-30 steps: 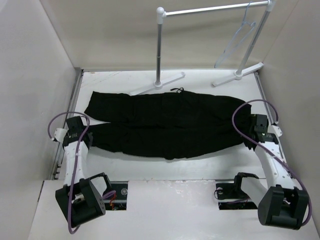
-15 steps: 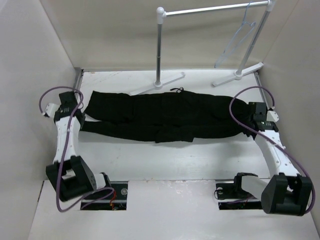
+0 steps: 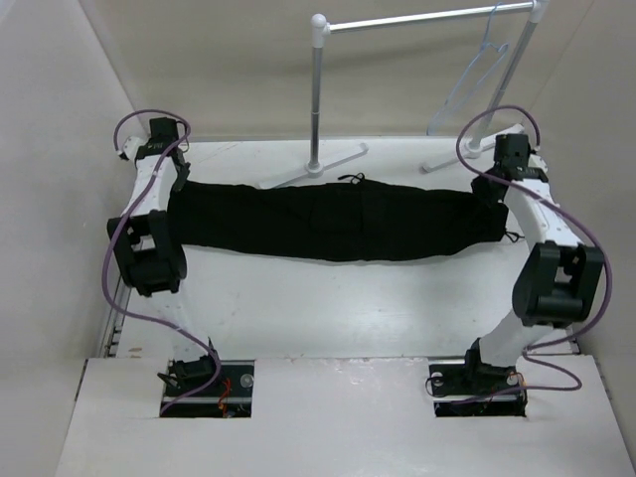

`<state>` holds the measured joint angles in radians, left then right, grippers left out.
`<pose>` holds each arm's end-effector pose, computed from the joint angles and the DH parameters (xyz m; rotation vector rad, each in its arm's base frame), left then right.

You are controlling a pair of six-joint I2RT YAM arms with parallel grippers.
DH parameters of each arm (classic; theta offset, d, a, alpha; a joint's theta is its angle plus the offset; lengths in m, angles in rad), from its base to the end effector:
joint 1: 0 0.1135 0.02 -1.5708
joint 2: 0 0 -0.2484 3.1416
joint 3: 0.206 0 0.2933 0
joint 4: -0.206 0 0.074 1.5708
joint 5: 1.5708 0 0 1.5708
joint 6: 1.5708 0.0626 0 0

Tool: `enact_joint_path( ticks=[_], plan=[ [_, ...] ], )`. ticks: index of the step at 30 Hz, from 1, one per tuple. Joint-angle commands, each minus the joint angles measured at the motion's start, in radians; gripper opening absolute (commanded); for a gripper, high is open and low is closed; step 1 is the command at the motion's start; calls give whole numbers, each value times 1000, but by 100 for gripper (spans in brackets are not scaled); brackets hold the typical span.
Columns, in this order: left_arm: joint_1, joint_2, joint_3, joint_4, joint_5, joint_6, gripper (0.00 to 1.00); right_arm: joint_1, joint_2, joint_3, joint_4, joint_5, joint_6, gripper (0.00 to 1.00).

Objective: Place the trousers on the hanger
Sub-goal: Fold the trousers at the center of the board.

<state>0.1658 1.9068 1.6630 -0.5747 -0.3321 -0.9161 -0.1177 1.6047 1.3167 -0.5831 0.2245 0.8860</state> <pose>0.4760 0.1003 0.2397 -1.3307 1.9160 0.0261 0.4032 -0.0617 0.2344 1.2473 2.0669 0.0777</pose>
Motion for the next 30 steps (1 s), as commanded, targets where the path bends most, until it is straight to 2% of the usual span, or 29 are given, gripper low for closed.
enact_joint_path(
  ticks=[1, 3, 5, 7, 11, 12, 13, 14, 16, 18, 20, 22, 25, 30],
  plan=[
    [21, 93, 176, -27, -32, 28, 6, -23, 133, 180, 36, -2, -18, 14],
    [22, 197, 282, -62, -21, 28, 9, -23, 240, 277, 17, -2, 1, 17],
    [21, 271, 363, -47, -27, 29, 9, -21, 335, 358, 23, -8, 27, 15],
    [18, 316, 429, -13, -25, 40, 7, -18, 404, 433, 28, -34, 44, 12],
    [18, 373, 518, 9, -39, 72, 6, -17, 485, 504, 31, -19, 59, 13],
    [18, 379, 526, 12, -41, 78, 6, -15, 486, 494, 35, -19, 68, 14],
    [18, 377, 517, 13, -32, 82, 7, -15, 483, 474, 38, -24, 79, 21],
    [21, 362, 492, 10, -16, 83, 11, -15, 465, 443, 43, -25, 83, 35],
    [33, 286, 372, 24, 59, 73, 25, -15, 413, 376, 83, -33, 65, 63],
    [34, 159, 160, 76, 82, 51, 38, -15, 321, 278, 135, -45, 60, 75],
    [31, 4, -82, 151, 70, 27, 45, -15, 208, 170, 189, -43, 62, 83],
    [31, -116, -268, 205, 68, -13, 48, -15, 106, 66, 219, -40, 65, 86],
    [39, -267, -493, 230, 120, -59, 51, -12, -35, -110, 256, -24, 76, 85],
    [56, -385, -712, 272, 195, -70, 61, -62, -143, -327, 289, -25, 142, 80]
  ],
)
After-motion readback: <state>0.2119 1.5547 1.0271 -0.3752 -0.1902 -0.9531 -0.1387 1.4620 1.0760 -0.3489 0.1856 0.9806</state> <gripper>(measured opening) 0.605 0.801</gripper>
